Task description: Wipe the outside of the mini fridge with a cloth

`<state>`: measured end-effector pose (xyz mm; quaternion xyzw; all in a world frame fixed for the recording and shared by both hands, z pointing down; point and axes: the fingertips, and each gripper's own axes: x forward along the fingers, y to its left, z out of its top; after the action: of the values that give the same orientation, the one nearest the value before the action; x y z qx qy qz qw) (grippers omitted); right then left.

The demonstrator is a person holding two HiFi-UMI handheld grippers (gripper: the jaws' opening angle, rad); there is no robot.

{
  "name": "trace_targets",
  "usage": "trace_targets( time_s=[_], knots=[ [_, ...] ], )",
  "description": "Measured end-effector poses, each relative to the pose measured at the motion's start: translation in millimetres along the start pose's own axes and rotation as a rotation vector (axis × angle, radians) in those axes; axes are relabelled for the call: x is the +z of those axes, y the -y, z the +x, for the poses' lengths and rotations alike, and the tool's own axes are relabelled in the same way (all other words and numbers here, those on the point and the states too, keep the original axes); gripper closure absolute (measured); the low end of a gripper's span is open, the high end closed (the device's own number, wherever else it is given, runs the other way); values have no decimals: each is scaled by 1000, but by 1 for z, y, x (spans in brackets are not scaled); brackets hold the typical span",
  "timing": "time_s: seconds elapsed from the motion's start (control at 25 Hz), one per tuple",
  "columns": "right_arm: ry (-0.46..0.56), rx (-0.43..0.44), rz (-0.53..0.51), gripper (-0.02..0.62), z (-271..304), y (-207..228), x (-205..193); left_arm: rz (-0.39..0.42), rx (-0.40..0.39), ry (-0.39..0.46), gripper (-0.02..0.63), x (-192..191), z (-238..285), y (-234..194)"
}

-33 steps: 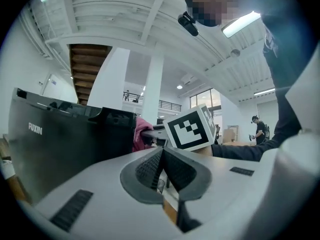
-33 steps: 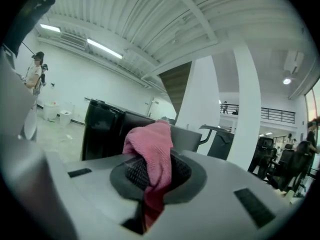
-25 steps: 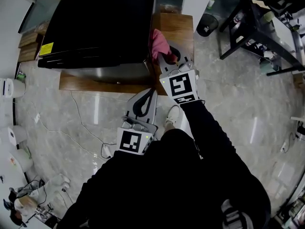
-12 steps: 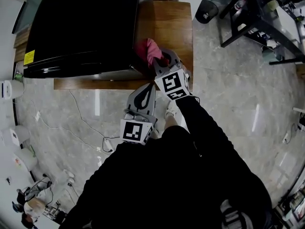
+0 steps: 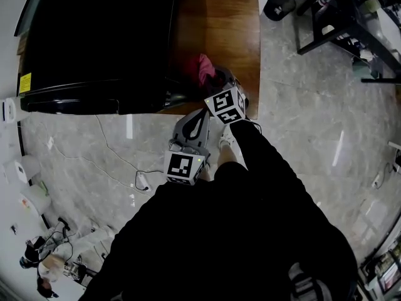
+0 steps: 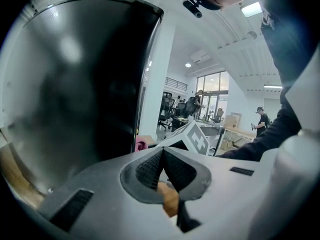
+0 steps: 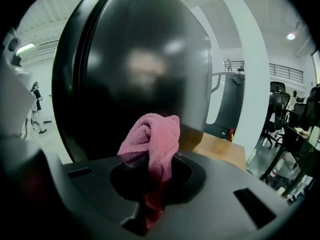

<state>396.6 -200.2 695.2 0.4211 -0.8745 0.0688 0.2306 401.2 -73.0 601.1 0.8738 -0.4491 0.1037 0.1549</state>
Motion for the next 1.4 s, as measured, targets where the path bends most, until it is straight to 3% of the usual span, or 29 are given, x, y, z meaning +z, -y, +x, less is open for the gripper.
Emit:
trace_targets(
  time_s=[0.48, 0.68, 1.08, 1.24, 1.4],
  knots=[
    [-204, 89, -40, 565, 28, -7, -54, -6, 60, -16, 600, 7, -1, -11],
    [-264, 116, -12, 563, 28, -10, -64, 0, 70, -14, 600, 17, -15, -15],
    [-5, -34, 112, 560, -83, -26, 42, 48, -8, 100, 600, 58, -99, -31],
    [57, -81, 112, 561, -135, -60, 89, 70, -48, 123, 600, 63, -152, -45],
    [112, -61, 94, 560, -175, -115, 132, 72, -59, 169, 600, 76, -206, -62]
  ],
)
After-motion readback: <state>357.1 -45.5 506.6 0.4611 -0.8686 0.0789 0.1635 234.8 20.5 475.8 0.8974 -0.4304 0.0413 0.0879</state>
